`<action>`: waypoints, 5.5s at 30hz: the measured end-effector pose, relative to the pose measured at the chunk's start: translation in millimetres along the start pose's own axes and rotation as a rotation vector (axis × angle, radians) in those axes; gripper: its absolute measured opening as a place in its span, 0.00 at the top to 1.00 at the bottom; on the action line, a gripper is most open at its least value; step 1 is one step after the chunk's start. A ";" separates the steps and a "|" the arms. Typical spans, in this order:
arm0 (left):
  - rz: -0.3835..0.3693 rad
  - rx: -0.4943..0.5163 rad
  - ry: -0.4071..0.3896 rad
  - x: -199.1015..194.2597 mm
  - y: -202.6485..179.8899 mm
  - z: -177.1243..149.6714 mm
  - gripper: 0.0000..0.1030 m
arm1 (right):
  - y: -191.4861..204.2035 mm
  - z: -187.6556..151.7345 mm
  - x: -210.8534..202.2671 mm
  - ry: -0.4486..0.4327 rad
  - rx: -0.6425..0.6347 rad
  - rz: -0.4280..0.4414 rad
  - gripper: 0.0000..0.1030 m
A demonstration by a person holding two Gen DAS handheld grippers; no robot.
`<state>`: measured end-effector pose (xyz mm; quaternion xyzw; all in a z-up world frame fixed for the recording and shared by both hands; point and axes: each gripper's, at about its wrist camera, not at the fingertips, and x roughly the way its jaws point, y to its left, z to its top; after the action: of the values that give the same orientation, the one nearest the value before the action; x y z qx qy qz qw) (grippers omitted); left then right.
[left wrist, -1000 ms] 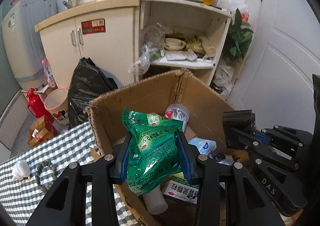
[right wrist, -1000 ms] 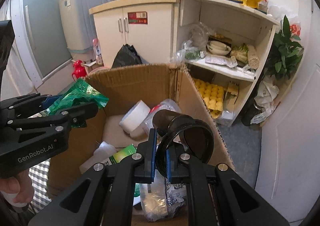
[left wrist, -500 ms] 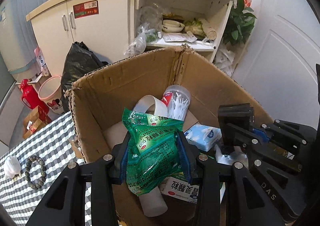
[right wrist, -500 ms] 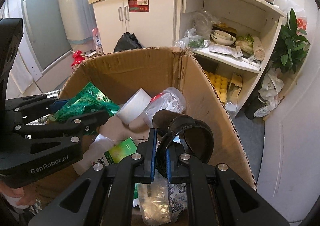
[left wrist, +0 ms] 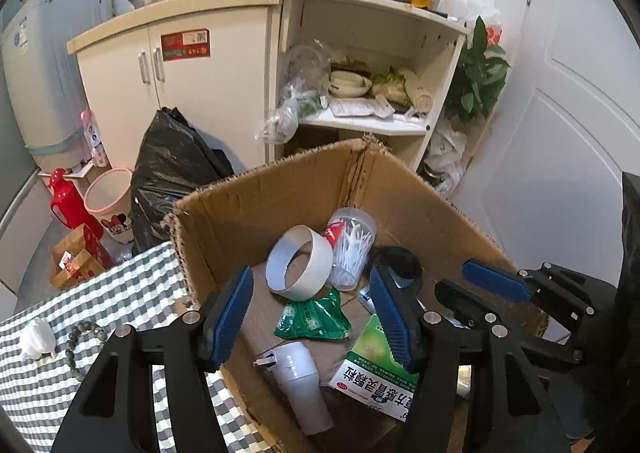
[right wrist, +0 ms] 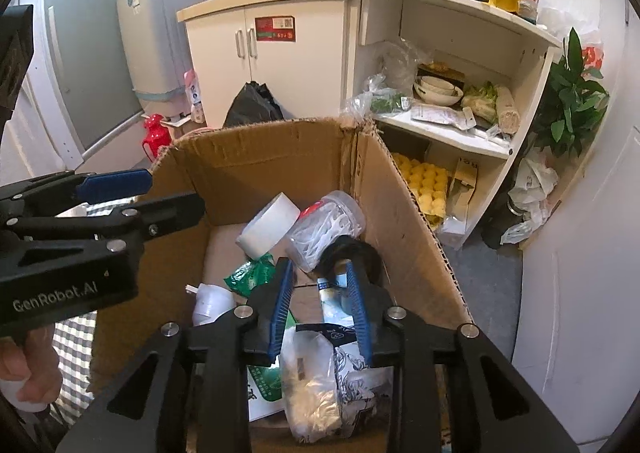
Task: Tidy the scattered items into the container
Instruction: 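Open left tool releasing the green packet while right tool releases the black lid in the box, then withdraw both tools from the box back over the table, then reach left tool to the white plush toy while right tool reaches the bead bracelet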
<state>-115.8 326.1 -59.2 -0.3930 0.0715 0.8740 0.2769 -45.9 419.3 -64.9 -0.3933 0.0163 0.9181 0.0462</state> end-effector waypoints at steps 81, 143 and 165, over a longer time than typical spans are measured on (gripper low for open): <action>0.398 -0.284 -0.284 -259.1 164.7 -90.8 0.00 | 188.5 6.6 -153.0 -0.358 -0.171 0.204 0.00; 0.288 -0.378 0.081 -38.9 314.9 -110.4 0.00 | 289.4 -0.6 110.9 0.083 -0.266 0.295 0.00; 0.270 -0.446 0.129 10.0 344.8 -117.5 0.02 | 311.6 1.3 156.3 0.128 -0.288 0.313 0.00</action>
<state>-231.4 1.7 -178.4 -0.4858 -0.0534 0.8704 0.0592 -184.5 120.5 -179.2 -0.4461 -0.0511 0.8800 -0.1548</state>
